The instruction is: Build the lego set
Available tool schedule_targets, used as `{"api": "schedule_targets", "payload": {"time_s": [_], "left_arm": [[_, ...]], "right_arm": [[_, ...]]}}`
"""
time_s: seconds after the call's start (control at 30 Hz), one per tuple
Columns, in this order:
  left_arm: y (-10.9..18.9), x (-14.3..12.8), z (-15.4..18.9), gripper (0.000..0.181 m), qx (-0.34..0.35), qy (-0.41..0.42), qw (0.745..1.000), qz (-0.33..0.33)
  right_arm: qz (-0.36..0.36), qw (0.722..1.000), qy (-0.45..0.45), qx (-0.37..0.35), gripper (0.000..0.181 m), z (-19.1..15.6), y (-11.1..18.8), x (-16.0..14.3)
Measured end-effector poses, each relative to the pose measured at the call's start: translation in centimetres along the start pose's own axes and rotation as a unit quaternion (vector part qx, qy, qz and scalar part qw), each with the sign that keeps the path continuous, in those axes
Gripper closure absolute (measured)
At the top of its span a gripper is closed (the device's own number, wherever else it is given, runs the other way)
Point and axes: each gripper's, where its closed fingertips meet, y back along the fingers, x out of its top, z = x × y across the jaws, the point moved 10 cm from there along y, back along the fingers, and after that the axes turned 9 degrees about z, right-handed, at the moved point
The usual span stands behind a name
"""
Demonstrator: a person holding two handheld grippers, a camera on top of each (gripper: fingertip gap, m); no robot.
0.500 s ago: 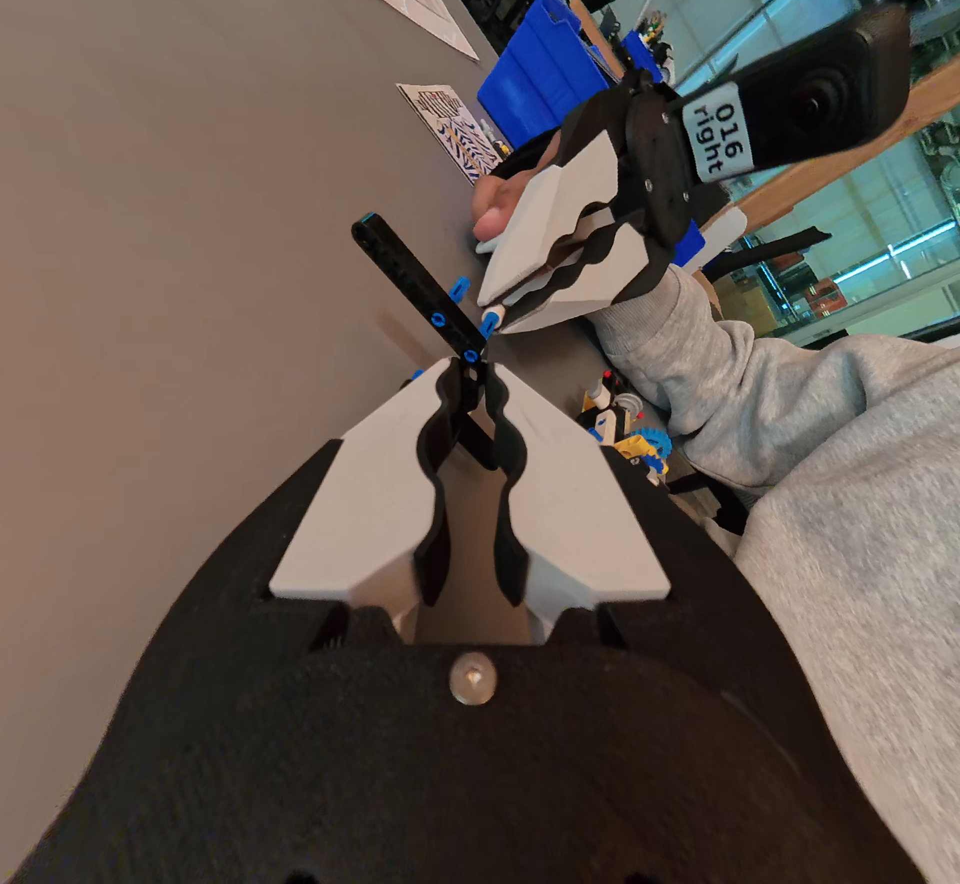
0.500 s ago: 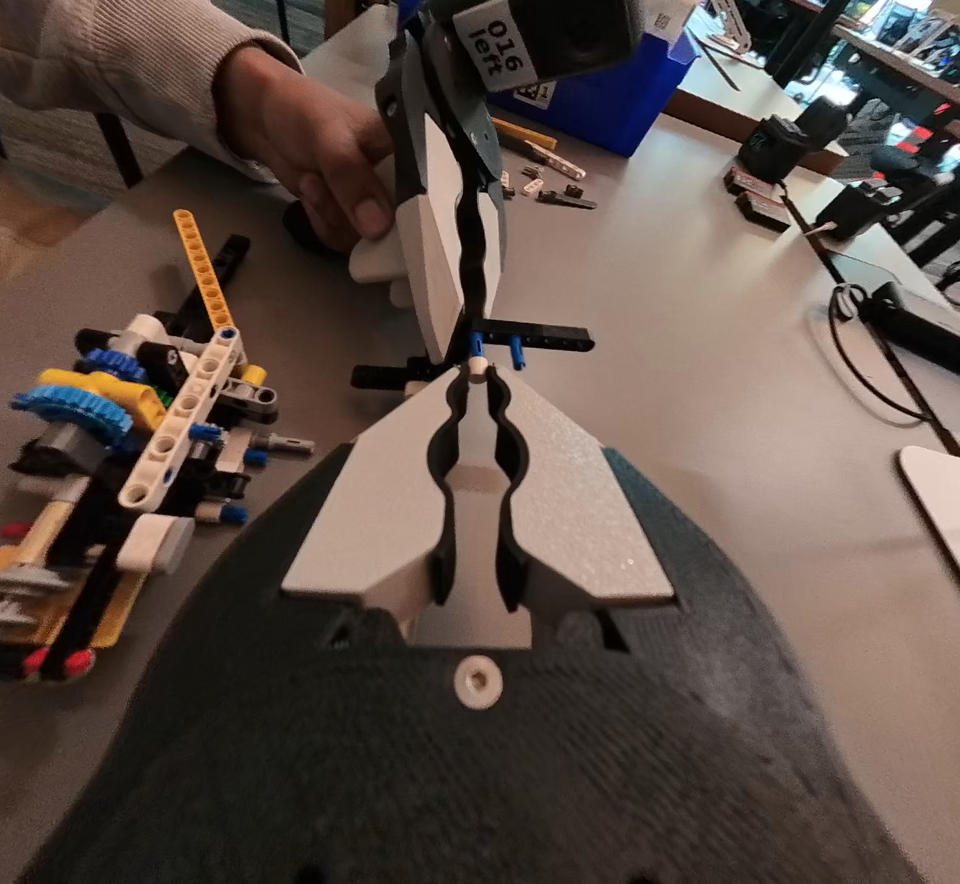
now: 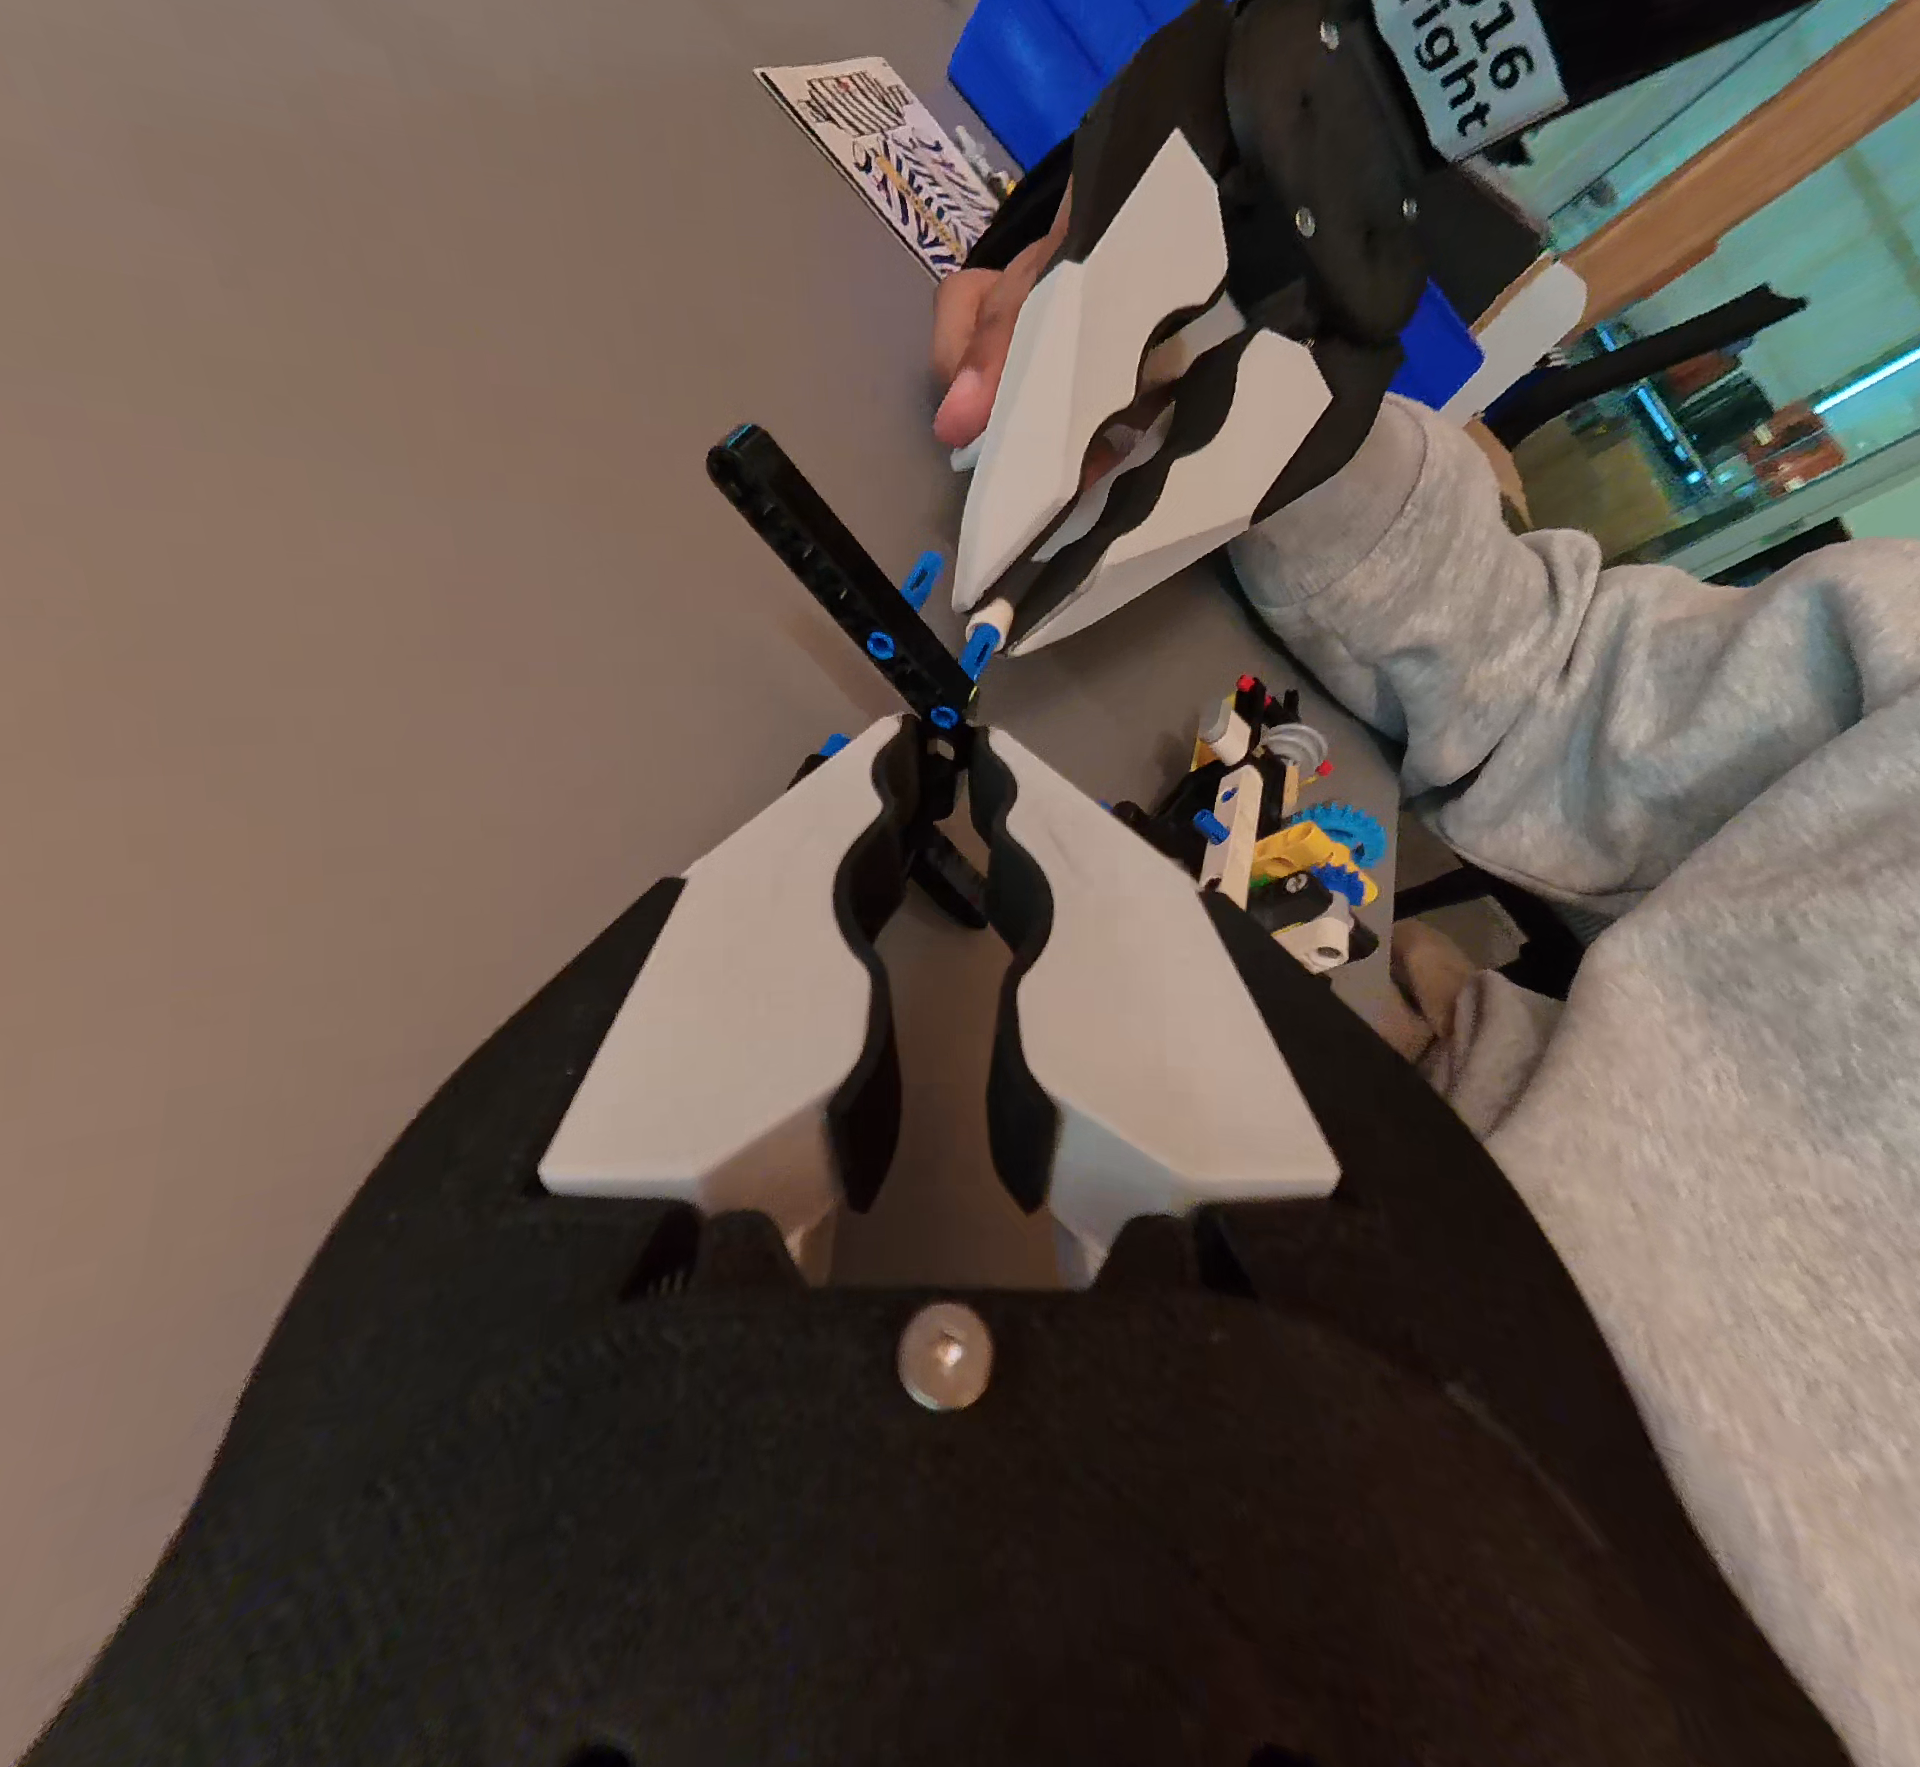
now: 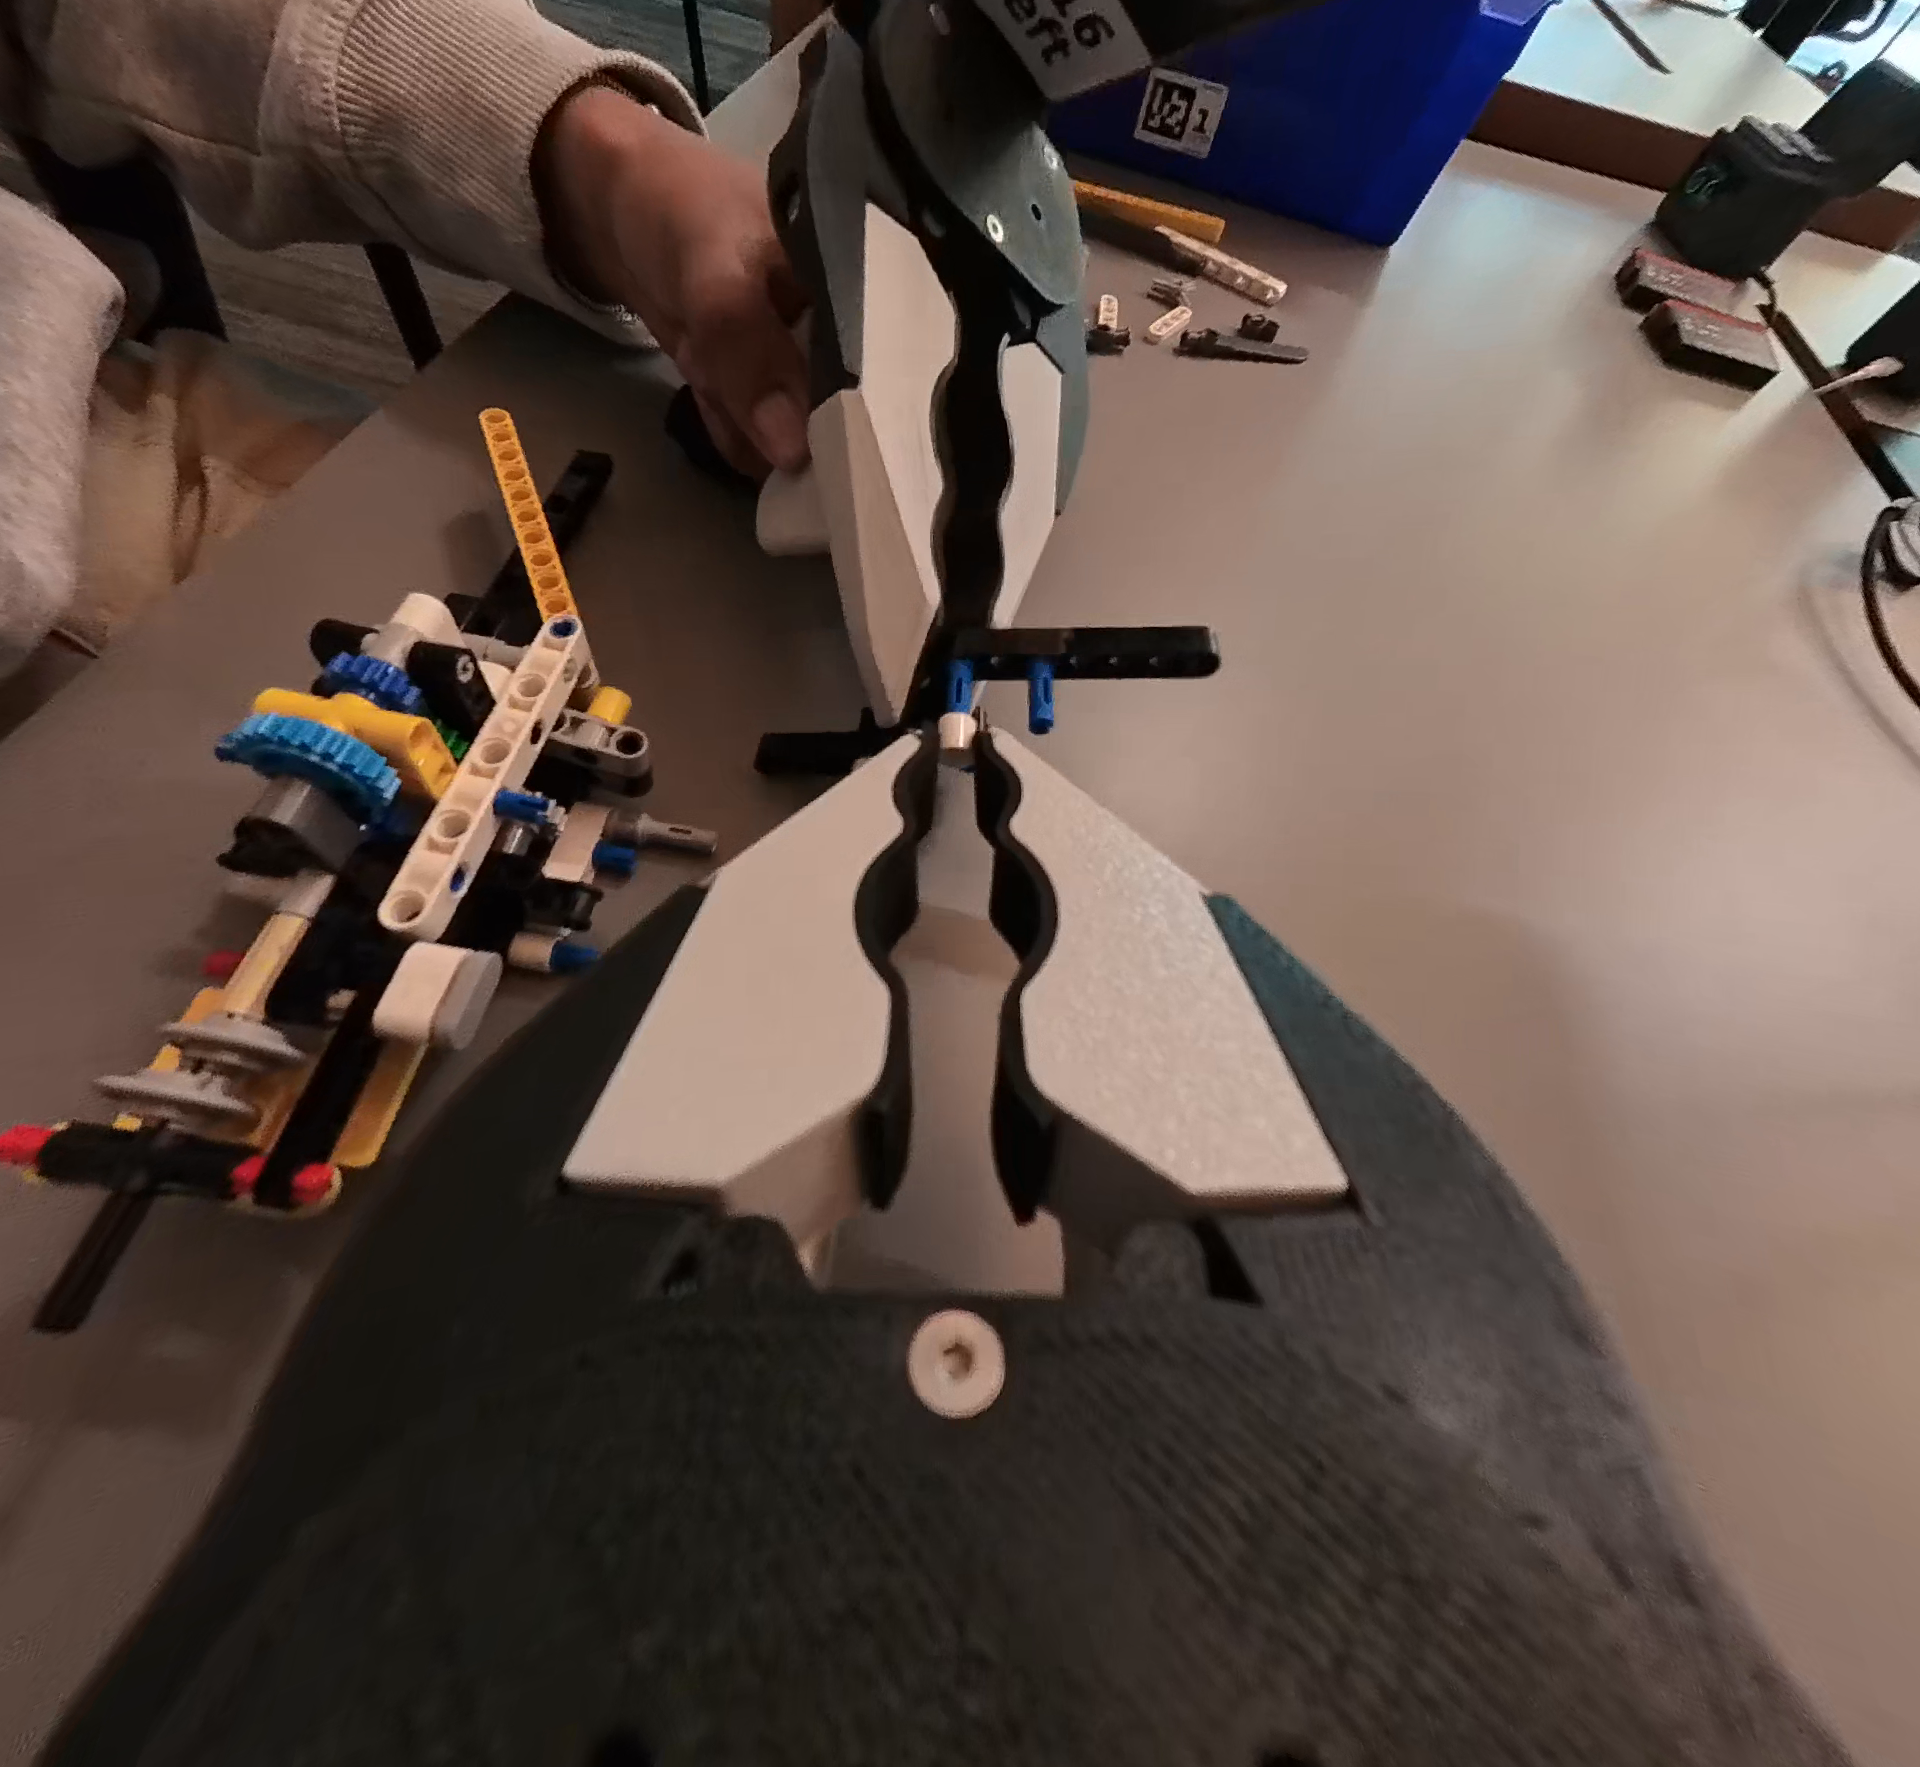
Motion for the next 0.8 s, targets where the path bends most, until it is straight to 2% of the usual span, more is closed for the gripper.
{"api": "schedule_targets", "payload": {"time_s": [0.5, 0.8], "left_arm": [[-0.23, -0.11, 0.14, 0.175, 0.0, -0.006, 1.0, -0.014], [-0.45, -0.26, 0.77, 0.175, -0.021, -0.03, 0.999, -0.029]], "right_arm": [[-0.004, 1.0, -0.024, 0.014, 0.176, 0.15, 0.08, -0.09], [0.006, 0.995, -0.076, 0.06, 0.176, 0.21, 0.47, -0.04]]}}
